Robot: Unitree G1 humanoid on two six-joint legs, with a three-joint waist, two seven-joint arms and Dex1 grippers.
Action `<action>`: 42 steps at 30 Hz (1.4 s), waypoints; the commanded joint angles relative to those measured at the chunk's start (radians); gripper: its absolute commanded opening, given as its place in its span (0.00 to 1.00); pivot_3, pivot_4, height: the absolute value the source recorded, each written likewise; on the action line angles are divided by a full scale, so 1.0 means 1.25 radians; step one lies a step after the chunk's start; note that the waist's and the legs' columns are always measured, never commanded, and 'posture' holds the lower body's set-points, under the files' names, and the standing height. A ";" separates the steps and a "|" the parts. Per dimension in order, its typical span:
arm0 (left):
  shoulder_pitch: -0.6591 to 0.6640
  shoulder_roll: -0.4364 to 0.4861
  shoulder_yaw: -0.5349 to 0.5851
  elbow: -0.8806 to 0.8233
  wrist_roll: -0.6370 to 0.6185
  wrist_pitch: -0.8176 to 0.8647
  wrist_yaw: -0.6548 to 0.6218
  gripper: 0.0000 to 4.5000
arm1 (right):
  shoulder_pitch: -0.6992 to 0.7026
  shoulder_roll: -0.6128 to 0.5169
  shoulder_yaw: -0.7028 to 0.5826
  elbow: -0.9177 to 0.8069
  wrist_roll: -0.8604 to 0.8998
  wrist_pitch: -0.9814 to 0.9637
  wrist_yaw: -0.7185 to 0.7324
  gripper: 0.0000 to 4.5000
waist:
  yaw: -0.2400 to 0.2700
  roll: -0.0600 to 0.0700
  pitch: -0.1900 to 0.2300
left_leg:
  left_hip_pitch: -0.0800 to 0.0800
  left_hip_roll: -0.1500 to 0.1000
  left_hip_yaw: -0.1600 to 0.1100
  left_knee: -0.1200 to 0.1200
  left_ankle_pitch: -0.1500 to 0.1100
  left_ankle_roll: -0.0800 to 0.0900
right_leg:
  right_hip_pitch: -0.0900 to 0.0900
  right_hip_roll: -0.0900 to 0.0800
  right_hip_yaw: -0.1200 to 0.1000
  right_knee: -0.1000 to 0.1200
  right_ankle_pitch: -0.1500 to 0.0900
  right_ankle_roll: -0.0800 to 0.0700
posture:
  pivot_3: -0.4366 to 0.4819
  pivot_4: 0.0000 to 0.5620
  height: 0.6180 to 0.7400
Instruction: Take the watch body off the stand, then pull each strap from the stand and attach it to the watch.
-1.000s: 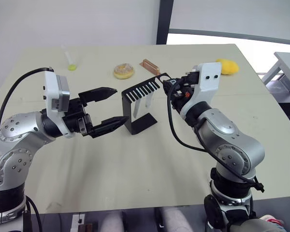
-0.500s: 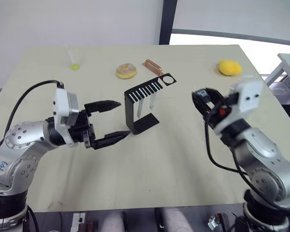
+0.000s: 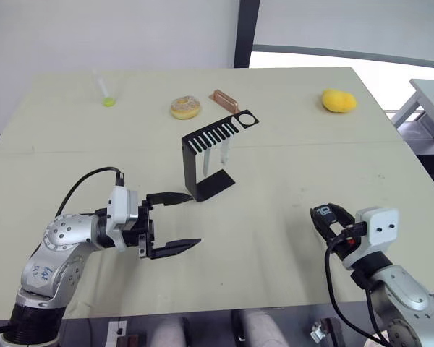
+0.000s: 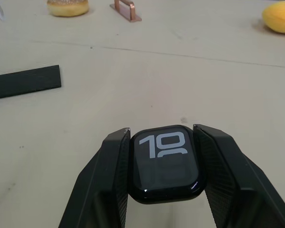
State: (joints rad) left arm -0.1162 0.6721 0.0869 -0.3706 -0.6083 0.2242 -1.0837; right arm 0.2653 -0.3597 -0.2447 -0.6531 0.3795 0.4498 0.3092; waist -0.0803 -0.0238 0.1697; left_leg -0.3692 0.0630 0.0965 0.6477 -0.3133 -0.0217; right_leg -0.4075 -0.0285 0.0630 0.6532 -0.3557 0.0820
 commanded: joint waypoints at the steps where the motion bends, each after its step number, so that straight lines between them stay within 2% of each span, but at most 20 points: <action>1: 0.030 0.007 -0.010 0.010 0.010 -0.042 -0.056 1.00 | 0.003 0.014 0.027 0.075 -0.039 -0.102 0.031 0.36 | 0.000 0.000 0.000 | 0.000 0.000 0.000 0.000 0.000 0.000 | 0.000 0.000 0.000 0.000 0.000 0.000 | 0.48 0.27 1.00; 5: -0.013 0.001 -0.027 0.074 0.028 -0.083 -0.104 1.00 | -0.055 0.007 0.066 0.170 -0.070 -0.140 0.046 0.36 | 0.001 0.000 0.000 | 0.000 0.000 0.000 0.001 0.000 0.000 | 0.000 -0.001 0.000 0.000 0.000 0.000 | 0.48 0.27 1.00; 17: -0.108 0.010 -0.035 0.098 0.023 -0.042 -0.099 1.00 | -0.110 -0.031 0.056 0.240 -0.035 -0.127 0.102 0.36 | 0.019 0.000 0.000 | 0.000 0.000 0.000 0.002 0.000 0.001 | 0.000 0.000 0.000 0.002 0.000 0.000 | 0.48 0.27 1.00; 32: -0.051 0.028 -0.015 0.017 0.028 -0.005 -0.057 1.00 | -0.152 -0.010 0.096 0.327 -0.036 -0.132 0.114 0.36 | 0.019 0.000 0.000 | 0.001 0.000 0.000 0.002 0.000 0.000 | 0.000 0.000 0.000 0.003 0.000 0.000 | 0.48 0.27 1.00; 42: -0.057 0.042 0.003 0.018 0.030 -0.004 -0.041 1.00 | -0.195 -0.028 0.087 0.386 0.026 -0.080 0.176 0.36 | 0.015 -0.003 -0.002 | 0.001 0.001 0.000 0.003 0.000 0.001 | 0.000 0.000 0.000 0.004 0.000 0.000 | 0.48 0.27 1.00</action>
State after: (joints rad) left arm -0.1844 0.7127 0.0621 -0.3153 -0.5582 0.2209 -1.1432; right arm 0.0174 -0.3901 -0.1414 -0.1897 0.3966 0.3337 0.4975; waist -0.0615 -0.0269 0.1675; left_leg -0.3676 0.0642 0.0964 0.6509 -0.3136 -0.0211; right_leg -0.4072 -0.0280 0.0627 0.6581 -0.3554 0.0814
